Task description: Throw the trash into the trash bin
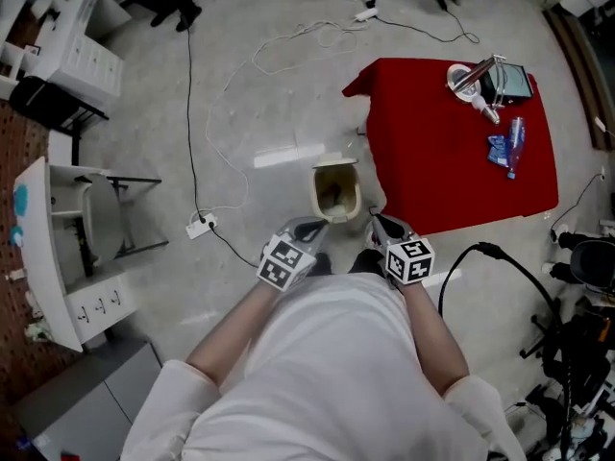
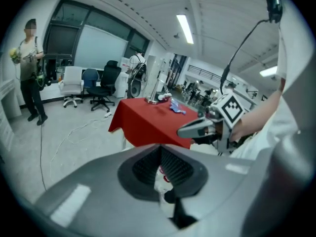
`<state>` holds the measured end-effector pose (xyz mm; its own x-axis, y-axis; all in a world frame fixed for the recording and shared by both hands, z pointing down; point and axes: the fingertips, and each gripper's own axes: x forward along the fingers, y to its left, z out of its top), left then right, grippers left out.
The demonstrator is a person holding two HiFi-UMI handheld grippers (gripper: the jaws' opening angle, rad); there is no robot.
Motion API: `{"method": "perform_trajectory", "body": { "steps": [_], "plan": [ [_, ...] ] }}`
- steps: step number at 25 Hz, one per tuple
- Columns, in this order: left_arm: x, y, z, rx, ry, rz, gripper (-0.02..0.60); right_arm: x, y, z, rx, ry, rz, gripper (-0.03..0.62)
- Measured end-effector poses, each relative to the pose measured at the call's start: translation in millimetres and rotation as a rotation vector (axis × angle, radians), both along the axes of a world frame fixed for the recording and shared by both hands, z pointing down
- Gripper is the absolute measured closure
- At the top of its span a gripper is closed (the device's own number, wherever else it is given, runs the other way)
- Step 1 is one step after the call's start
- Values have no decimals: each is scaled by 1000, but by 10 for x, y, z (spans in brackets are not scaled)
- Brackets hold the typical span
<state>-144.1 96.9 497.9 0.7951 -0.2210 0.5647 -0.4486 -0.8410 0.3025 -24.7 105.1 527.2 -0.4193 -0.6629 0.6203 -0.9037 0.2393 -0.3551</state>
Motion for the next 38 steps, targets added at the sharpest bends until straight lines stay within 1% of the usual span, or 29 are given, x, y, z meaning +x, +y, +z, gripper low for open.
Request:
{"method": "perform_trajectory", "body": {
  "steps": [3, 6, 9, 15, 20, 23, 26, 31, 35, 38],
  "plan": [
    [197, 25, -127, -2, -2, 62, 577, 153, -4, -69, 19, -7, 47, 594],
    [431, 62, -133, -4, 7, 114, 577, 332, 18, -143, 33, -10, 74, 594],
    [717, 73, -127, -14, 16, 130, 578, 571, 29, -217, 51, 0, 88, 594],
    [1358, 62, -219, 2, 40, 121, 578, 1128, 15, -373, 78, 1, 74, 594],
    [1920, 65, -251, -12, 46, 108, 578, 1656, 1, -390, 74, -4, 43, 594],
    [2180, 52, -280, -25, 49, 100, 578, 1891, -29, -367, 78, -14, 32, 594],
    [2450, 62, -278, -40, 34, 97, 578, 2196, -52, -314, 77, -22, 34, 594],
    [2887, 21, -217, -36, 28, 77, 578, 2703, -113, -218, 69, -31, 34, 594],
    [3183, -53, -186, -37, 19, 47, 578, 3090, -179, -148, 62, -13, 34, 592],
    [3383, -104, -145, -45, 17, 20, 578, 3456, -218, -55, 40, 16, 62, 592]
  ]
}}
